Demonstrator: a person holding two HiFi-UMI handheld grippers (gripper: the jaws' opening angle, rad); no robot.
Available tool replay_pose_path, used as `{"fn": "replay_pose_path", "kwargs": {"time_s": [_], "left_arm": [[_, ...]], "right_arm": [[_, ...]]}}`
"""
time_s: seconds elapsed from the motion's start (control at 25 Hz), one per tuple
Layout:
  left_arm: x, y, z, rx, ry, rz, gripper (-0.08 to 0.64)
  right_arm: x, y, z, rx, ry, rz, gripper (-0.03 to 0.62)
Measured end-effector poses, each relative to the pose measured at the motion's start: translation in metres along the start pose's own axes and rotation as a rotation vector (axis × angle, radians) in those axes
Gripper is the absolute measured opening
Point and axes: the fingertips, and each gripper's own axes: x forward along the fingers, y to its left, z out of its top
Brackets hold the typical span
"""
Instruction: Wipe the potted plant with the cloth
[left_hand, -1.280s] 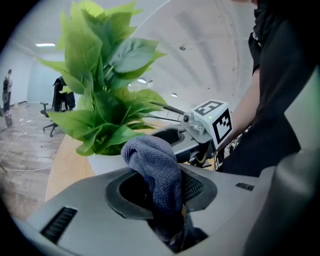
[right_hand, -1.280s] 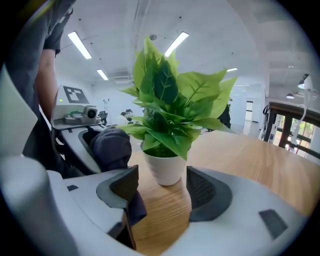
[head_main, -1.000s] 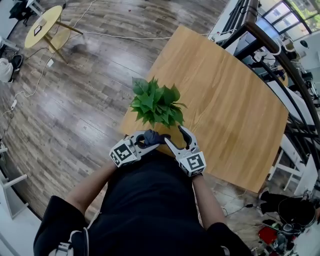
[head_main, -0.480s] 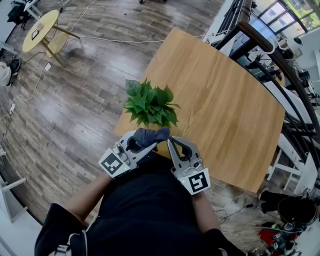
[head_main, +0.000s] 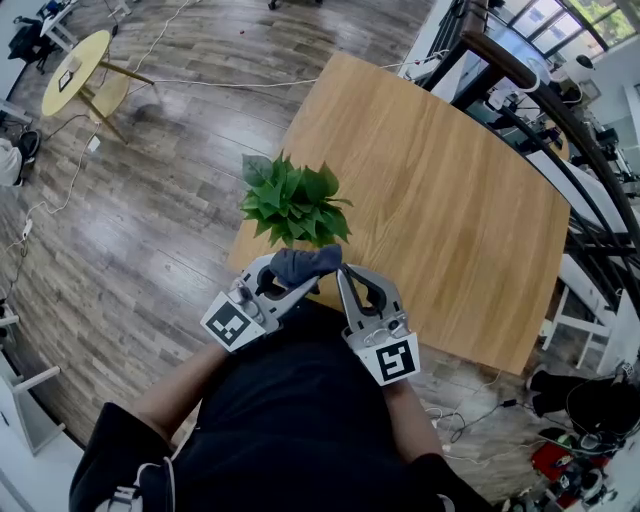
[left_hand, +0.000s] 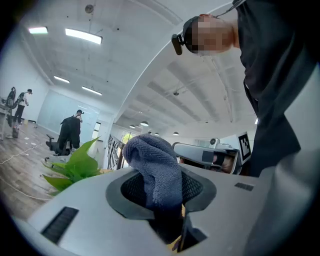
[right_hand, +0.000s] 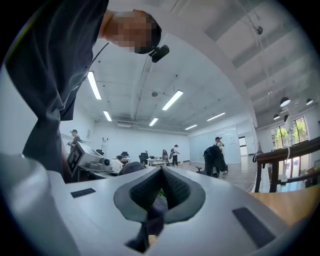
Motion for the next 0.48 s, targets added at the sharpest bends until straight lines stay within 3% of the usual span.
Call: {"fn": "replay_pose_path", "kwargs": {"time_s": [0.48], "left_arm": [[0.0044,0.0008,-0.0008,-0.002,0.013,0.023,0.138]], "right_arm": [[-0.0063,0.0029,0.0013,0.001,-0.022,-0.039,0.017]]}}
